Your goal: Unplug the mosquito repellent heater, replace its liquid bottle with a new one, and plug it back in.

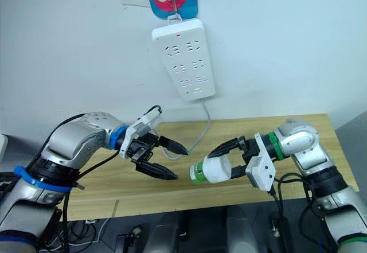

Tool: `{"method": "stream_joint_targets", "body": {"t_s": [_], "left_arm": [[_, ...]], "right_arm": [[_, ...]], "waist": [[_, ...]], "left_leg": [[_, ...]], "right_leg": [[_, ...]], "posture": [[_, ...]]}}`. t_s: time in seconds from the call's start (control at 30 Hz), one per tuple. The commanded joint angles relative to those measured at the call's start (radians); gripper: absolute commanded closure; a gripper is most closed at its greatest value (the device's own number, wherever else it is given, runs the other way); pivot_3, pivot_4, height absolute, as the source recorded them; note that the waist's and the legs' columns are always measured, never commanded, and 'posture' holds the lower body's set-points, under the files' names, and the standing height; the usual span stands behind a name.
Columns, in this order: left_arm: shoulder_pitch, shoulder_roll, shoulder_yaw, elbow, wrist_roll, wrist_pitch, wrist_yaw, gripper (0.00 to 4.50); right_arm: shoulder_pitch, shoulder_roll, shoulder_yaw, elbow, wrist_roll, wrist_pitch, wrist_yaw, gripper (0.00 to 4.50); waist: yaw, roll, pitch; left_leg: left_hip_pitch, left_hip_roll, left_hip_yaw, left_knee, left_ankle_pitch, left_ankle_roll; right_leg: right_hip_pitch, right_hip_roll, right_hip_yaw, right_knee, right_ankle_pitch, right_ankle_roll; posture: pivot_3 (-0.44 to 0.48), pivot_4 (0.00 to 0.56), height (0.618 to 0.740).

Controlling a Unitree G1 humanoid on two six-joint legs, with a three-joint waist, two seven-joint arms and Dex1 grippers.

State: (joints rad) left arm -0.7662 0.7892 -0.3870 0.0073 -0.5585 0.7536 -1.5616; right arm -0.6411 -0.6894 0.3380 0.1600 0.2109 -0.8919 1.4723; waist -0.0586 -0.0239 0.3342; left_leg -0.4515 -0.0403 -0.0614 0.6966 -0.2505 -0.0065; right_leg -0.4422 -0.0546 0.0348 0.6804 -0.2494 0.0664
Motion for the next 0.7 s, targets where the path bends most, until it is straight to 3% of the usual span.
{"method": "stream_joint_targets", "body": {"t_s": [0.03, 0.27, 0.7], "left_arm": [[-0.041, -0.007, -0.058, 0.029, 0.074, -0.033, -0.049, 0.00], [-0.113, -0.080, -0.114, 0.049, 0.112, 0.028, -0.050, 0.00], [-0.121, -0.141, -0.168, 0.102, 0.241, -0.051, -0.039, 0.00]], "right_arm": [[-0.035, 0.017, 0.023, 0.042, 0.007, -0.059, 0.006, 1.51], [-0.070, 0.033, 0.073, 0.054, -0.004, -0.062, -0.002, 1.51], [-0.105, 0.048, 0.103, 0.057, -0.061, -0.032, -0.040, 1.51]], "waist": [[-0.001, 0.000, 0.000], [0.001, 0.000, 0.000], [0.001, 0.001, 0.000]], "left_leg": [[0.000, 0.000, 0.000, 0.000, 0.000, 0.000], [0.000, 0.000, -0.001, 0.000, 0.000, 0.000], [0.000, 0.000, -0.001, 0.000, 0.000, 0.000]], "right_leg": [[0.000, 0.000, 0.000, 0.000, 0.000, 0.000], [0.000, 0.000, 0.000, 0.000, 0.000, 0.000], [0.000, 0.000, 0.000, 0.000, 0.000, 0.000]], "posture": [[-0.085, 0.255, 0.740], [-0.080, 0.260, 0.740], [-0.097, 0.256, 0.740]]}}
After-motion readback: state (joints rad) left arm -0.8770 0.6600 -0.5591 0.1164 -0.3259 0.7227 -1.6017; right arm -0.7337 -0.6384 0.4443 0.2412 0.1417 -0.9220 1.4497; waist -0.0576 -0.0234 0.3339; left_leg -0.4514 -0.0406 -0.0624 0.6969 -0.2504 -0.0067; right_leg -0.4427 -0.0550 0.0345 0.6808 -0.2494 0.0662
